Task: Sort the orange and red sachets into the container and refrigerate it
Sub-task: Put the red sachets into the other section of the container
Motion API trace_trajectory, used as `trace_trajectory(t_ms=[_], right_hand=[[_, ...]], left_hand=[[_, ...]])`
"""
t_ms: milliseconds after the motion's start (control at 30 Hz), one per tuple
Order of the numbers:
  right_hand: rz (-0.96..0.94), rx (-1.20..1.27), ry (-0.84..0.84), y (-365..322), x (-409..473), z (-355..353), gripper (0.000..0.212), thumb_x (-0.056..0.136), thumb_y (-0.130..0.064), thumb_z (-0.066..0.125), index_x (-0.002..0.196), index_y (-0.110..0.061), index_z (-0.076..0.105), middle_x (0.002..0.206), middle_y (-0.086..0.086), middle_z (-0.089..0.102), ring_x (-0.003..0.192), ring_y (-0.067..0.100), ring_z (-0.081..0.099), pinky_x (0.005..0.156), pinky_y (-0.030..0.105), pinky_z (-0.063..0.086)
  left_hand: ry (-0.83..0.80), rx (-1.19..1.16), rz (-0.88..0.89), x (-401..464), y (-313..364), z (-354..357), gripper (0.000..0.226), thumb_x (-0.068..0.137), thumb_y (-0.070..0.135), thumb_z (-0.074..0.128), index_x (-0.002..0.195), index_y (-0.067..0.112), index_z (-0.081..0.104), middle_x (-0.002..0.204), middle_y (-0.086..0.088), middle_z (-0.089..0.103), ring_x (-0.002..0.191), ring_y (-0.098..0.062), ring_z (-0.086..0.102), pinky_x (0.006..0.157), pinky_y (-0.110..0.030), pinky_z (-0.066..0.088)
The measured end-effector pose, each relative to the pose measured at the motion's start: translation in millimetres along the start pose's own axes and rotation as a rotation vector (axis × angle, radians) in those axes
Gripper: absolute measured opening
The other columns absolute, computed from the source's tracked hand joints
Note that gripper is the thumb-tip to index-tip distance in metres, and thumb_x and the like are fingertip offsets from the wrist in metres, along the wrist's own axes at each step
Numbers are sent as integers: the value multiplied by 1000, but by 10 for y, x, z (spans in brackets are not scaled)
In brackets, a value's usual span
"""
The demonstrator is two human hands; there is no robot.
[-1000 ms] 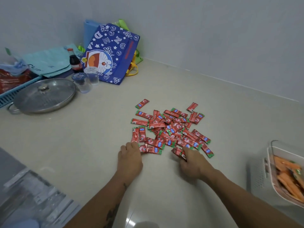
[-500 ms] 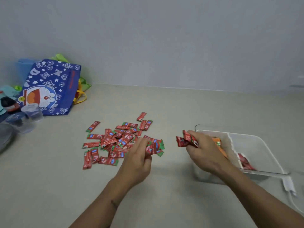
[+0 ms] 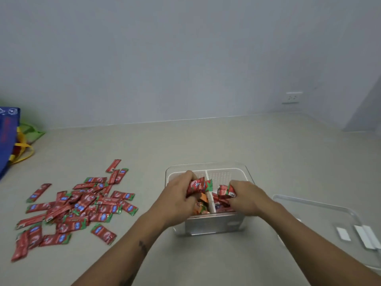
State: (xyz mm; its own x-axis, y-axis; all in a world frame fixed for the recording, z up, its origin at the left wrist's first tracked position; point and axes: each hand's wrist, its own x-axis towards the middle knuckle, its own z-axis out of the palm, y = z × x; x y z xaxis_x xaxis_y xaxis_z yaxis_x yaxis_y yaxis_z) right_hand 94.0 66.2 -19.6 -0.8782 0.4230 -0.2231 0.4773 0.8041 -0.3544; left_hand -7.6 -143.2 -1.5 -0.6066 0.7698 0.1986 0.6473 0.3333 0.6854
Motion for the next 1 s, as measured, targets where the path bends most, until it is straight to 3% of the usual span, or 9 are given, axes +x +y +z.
trace_trajectory(t_ms=[133, 200, 300, 400, 600, 667, 733, 833, 1000], right_hand=[[-119, 71, -116, 89, -69, -54, 32, 77, -36, 55, 106, -24, 60, 106, -2, 61, 93, 21, 58, 80, 36, 50], [-183, 115, -152, 123, -166, -107, 32, 79, -43, 55, 106, -27, 60, 104, -6, 59, 93, 20, 58, 80, 35, 49], [-231, -62, -235, 178, -333, -96, 42, 78, -40, 60, 119, -28, 57, 117, -7, 60, 103, 22, 59, 86, 34, 49], [-310, -405, -48, 197, -404, 112, 33, 77, -27, 57, 109, -25, 58, 110, 3, 67, 97, 29, 64, 80, 34, 46], [-335, -412, 113, 193, -431, 169, 22, 75, -23, 55, 95, -20, 64, 100, 5, 69, 91, 31, 65, 71, 31, 37], [-338, -402, 117, 189, -444, 172, 17, 75, -22, 56, 90, -19, 63, 96, 5, 70, 87, 30, 65, 72, 31, 40], [-338, -381, 124, 190, -454, 180, 10, 75, -22, 56, 84, -20, 60, 93, 5, 70, 85, 30, 65, 72, 32, 42], [-341, -370, 154, 212, -443, 189, 15, 74, -24, 57, 87, -20, 64, 93, 6, 70, 86, 31, 65, 74, 32, 43], [-369, -335, 222, 259, -424, 243, 21, 70, -25, 56, 89, -21, 64, 94, 4, 70, 87, 32, 65, 71, 32, 42]], left_hand=[[-28, 68, -37, 132, 109, 164, 12, 95, 23, 55, 94, 30, 44, 92, 7, 58, 88, -15, 55, 77, -39, 48], [-36, 91, -69, 188, 123, 215, 12, 96, 24, 53, 94, 29, 43, 90, 5, 59, 86, -17, 55, 76, -40, 48], [-47, 148, -91, 302, 165, 296, 14, 96, 25, 53, 92, 28, 40, 85, 2, 59, 82, -22, 55, 72, -38, 46], [-84, 233, -105, 467, 259, 407, 14, 96, 28, 53, 95, 24, 40, 90, -3, 61, 80, -23, 52, 66, -36, 38], [-163, 186, -167, 837, 408, 661, 10, 92, 22, 51, 99, 23, 45, 89, -7, 58, 77, -24, 54, 64, -32, 38], [-189, 190, -174, 928, 427, 756, 17, 91, 18, 51, 107, 20, 49, 99, -8, 59, 87, -26, 55, 70, -32, 39], [-216, 225, -169, 985, 433, 822, 29, 90, 14, 52, 118, 17, 52, 118, -7, 58, 106, -26, 54, 85, -32, 43], [-181, 245, -137, 988, 420, 822, 40, 90, 7, 50, 129, 14, 53, 135, -3, 51, 125, -22, 48, 104, -30, 40], [-57, 229, -79, 798, 374, 650, 36, 90, 9, 53, 125, 17, 58, 126, 2, 58, 116, -16, 53, 102, -28, 42]])
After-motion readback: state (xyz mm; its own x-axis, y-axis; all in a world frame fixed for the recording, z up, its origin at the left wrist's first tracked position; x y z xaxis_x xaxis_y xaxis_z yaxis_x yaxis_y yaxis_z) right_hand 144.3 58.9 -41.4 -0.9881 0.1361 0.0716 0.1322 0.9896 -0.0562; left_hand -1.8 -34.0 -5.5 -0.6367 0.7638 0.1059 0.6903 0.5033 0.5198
